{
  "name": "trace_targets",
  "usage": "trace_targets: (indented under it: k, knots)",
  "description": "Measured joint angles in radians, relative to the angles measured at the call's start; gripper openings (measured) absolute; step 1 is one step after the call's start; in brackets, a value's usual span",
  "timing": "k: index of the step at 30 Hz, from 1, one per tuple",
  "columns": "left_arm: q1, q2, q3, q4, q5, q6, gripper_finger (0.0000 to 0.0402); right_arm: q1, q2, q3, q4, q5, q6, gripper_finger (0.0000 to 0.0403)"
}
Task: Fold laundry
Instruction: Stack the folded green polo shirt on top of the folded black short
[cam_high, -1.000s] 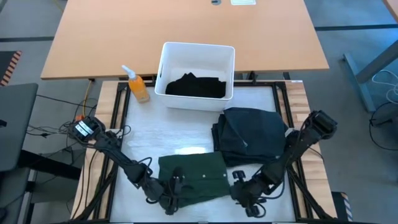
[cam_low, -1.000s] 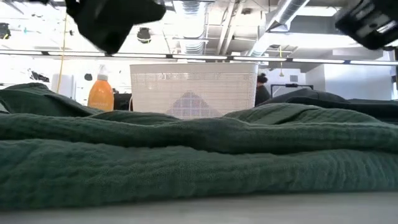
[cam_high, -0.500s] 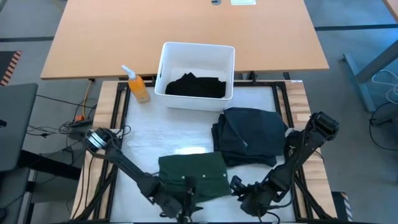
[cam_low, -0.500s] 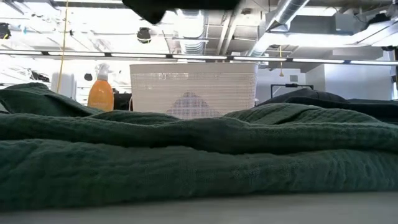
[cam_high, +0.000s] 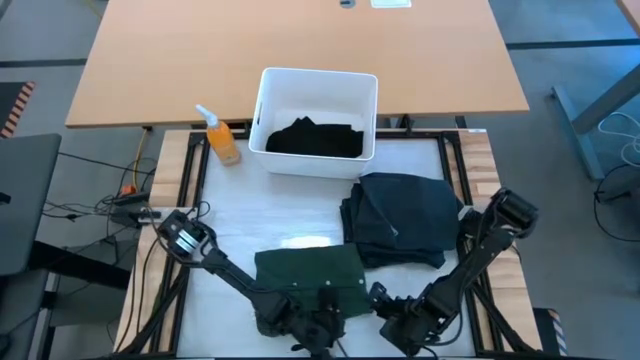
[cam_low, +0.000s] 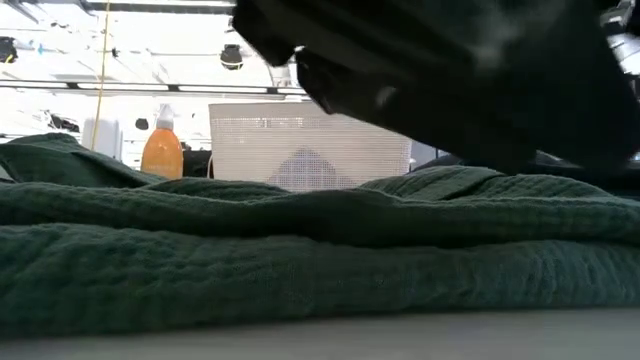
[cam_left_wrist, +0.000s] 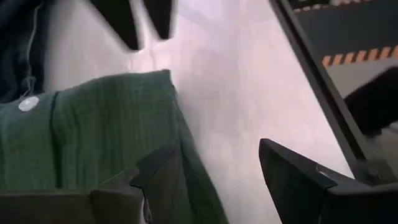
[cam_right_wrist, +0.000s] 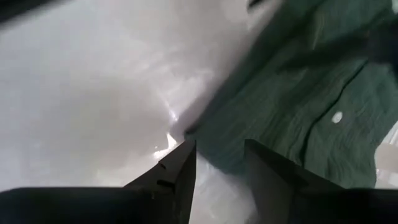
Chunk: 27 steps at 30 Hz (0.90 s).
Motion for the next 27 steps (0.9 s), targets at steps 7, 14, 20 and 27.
trace_targets:
  k: [7,14,20,27]
  knots:
    - [-0.005,-0.004,0.055,-0.025,-0.180,0.032,0.0210,0.064,-0.038,0.052,-0.070,-0.001,0.106,0.0150]
    - [-0.007,-0.003,0.124,-0.159,-0.221,-0.008,0.0210,0.108,-0.038,0.086,-0.144,0.000,0.232,0.0148]
    - [-0.007,-0.002,0.125,-0.159,-0.222,-0.055,0.0210,0.143,-0.038,0.086,-0.161,-0.001,0.329,0.0147]
    - [-0.021,-0.001,0.116,-0.209,-0.261,-0.051,0.0210,0.177,-0.038,0.086,-0.161,0.036,0.434,0.0147]
